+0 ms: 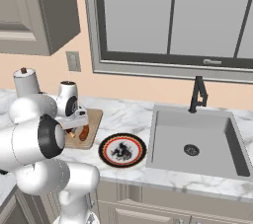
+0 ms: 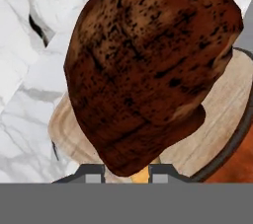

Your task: Pick up the knife from the drawer and place it on the cutting board. Then place the meat from the plate to the cutting board.

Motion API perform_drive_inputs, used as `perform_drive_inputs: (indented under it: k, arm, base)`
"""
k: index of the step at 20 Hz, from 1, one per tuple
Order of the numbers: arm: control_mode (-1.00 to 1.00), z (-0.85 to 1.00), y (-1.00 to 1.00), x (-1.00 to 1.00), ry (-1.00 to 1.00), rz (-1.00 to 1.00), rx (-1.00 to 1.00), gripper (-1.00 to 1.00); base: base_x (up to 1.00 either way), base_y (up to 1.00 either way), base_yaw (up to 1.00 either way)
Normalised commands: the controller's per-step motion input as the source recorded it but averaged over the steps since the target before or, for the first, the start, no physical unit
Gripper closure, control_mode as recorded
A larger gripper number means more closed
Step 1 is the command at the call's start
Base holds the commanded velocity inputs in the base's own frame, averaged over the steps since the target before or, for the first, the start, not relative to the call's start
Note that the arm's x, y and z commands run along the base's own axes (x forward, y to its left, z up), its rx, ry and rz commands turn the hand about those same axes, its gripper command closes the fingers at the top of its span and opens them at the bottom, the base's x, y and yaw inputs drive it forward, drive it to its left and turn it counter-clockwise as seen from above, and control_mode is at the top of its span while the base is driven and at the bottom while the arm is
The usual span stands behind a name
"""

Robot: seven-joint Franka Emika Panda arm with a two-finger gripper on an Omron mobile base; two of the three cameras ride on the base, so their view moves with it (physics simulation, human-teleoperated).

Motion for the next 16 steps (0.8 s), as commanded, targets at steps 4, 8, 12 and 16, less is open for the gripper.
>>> perform_drive_inputs:
  k: [4, 8, 12, 16]
  arm:
    - [-1.0, -0.28, 0.11, 0.17, 0.0, 0.0, 0.0, 1.0]
    - [-1.0, -0.26, 0.04, 0.23, 0.0, 0.0, 0.0, 1.0]
    - [-1.0, -0.2, 0.0, 0.18, -0.01, 0.0, 0.0, -1.0]
    - [-1.0, 0.07, 0.0, 0.0, -0.05, 0.0, 0.0, -1.0]
  base:
    - [0.0, 0.0, 0.0]
    - [0.0, 0.0, 0.0]
    - [0.0, 0.0, 0.0]
    - [0.0, 0.0, 0.0]
